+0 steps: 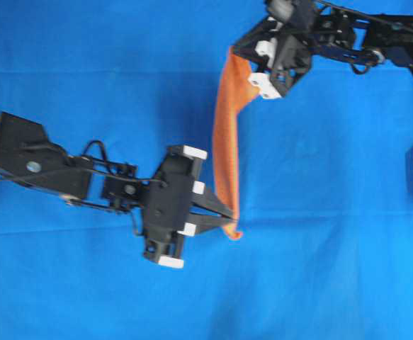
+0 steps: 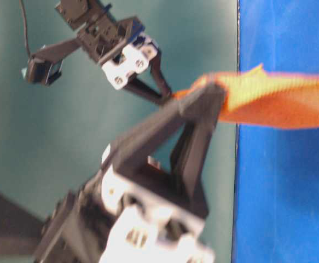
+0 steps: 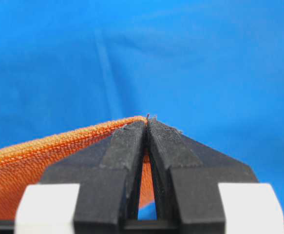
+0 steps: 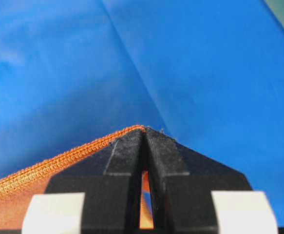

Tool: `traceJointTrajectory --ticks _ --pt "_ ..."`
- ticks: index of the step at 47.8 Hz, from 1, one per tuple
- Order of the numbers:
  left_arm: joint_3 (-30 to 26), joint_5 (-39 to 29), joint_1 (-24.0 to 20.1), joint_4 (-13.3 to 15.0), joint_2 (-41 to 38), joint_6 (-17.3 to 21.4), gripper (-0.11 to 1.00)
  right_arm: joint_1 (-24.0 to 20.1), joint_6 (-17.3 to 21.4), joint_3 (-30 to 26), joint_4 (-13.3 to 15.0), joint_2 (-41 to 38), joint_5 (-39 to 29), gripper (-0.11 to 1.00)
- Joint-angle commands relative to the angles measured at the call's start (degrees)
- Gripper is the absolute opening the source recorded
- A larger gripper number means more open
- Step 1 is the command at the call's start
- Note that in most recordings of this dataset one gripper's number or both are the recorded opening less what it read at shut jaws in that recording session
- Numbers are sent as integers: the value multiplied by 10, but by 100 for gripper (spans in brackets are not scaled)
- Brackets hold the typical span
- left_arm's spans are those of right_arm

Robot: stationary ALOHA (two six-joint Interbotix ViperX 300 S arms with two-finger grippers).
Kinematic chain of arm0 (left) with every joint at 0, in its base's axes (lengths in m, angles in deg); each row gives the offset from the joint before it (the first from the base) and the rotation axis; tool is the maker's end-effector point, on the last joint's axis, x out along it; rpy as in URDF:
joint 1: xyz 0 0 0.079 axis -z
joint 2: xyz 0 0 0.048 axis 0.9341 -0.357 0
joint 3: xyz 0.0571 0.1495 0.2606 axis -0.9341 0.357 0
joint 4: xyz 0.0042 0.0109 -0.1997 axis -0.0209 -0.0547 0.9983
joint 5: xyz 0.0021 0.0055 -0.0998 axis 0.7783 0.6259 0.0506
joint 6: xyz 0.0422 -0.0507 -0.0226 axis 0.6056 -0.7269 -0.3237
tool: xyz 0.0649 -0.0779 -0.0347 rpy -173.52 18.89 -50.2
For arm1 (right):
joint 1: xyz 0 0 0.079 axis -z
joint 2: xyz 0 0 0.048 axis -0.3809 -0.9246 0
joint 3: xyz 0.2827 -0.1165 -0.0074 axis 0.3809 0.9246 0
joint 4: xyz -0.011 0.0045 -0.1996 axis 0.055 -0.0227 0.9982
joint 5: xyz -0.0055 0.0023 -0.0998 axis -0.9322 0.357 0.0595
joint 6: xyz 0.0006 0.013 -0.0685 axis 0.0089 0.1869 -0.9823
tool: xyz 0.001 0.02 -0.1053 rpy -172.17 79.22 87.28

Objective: Fold the orange towel.
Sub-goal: 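Lift the folded strip and rotate it vertical, right gripper up, left down, then lay the strip vertically on the table and open both grippers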

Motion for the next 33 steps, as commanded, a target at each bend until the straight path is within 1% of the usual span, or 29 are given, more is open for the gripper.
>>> traceJointTrajectory --ticks 1,8,13,19,22,26,31,33 --pt "-48 24 23 -1 -17 8 2 37 -1 14 4 38 4 2" --pt "-122 25 25 -2 -75 51 2 45 3 65 4 90 4 2" --pt "-171 21 25 -1 -114 53 2 47 3 91 3 120 0 2" --pt "-203 18 25 -2 -143 53 2 49 2 106 4 137 -18 2" --pt "-204 17 26 -1 -149 53 2 49 1 105 4 133 -21 2" --pt "-192 14 26 -1 -144 50 2 49 0 98 4 111 -18 2" --pt "-158 15 25 -1 -131 29 2 49 -2 79 4 69 -10 2" --pt "-137 14 26 -1 -122 13 2 48 -2 69 4 49 -4 2"
